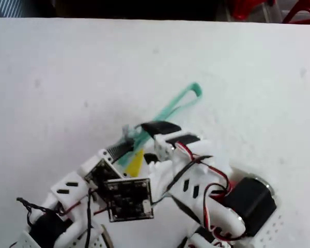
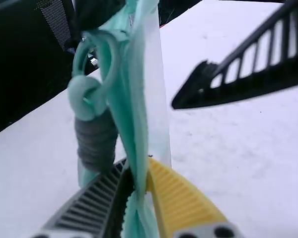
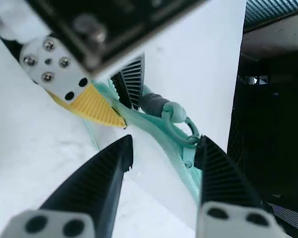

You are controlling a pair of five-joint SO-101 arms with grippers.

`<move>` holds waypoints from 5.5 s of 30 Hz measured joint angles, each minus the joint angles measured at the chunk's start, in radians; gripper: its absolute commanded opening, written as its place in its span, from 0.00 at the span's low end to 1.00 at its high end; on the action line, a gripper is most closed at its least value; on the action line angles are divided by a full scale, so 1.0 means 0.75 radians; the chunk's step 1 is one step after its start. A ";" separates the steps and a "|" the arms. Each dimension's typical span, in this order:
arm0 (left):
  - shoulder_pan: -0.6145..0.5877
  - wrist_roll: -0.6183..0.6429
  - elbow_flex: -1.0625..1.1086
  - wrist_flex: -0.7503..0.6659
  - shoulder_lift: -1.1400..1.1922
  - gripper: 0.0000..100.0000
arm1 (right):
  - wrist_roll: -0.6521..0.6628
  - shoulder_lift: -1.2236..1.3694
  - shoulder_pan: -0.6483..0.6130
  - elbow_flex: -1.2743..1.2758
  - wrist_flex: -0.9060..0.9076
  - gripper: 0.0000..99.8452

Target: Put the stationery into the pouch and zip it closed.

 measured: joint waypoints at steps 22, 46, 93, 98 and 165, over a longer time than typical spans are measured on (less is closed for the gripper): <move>0.000 0.002 0.000 -0.002 0.000 0.02 | -0.280 0.239 0.113 -0.115 -0.078 0.01; -0.014 0.305 -0.002 -0.115 -0.004 0.20 | -0.417 0.241 0.029 -0.115 -0.063 0.02; 0.086 0.192 -0.002 -0.106 -0.008 0.02 | -0.497 0.278 0.583 -0.082 -0.360 0.02; 0.086 0.192 -0.002 -0.106 -0.008 0.02 | -0.499 0.278 0.581 -0.049 -0.391 0.02; 0.076 0.200 0.039 -0.180 -0.027 0.02 | -1.455 0.464 0.190 -0.227 0.041 0.02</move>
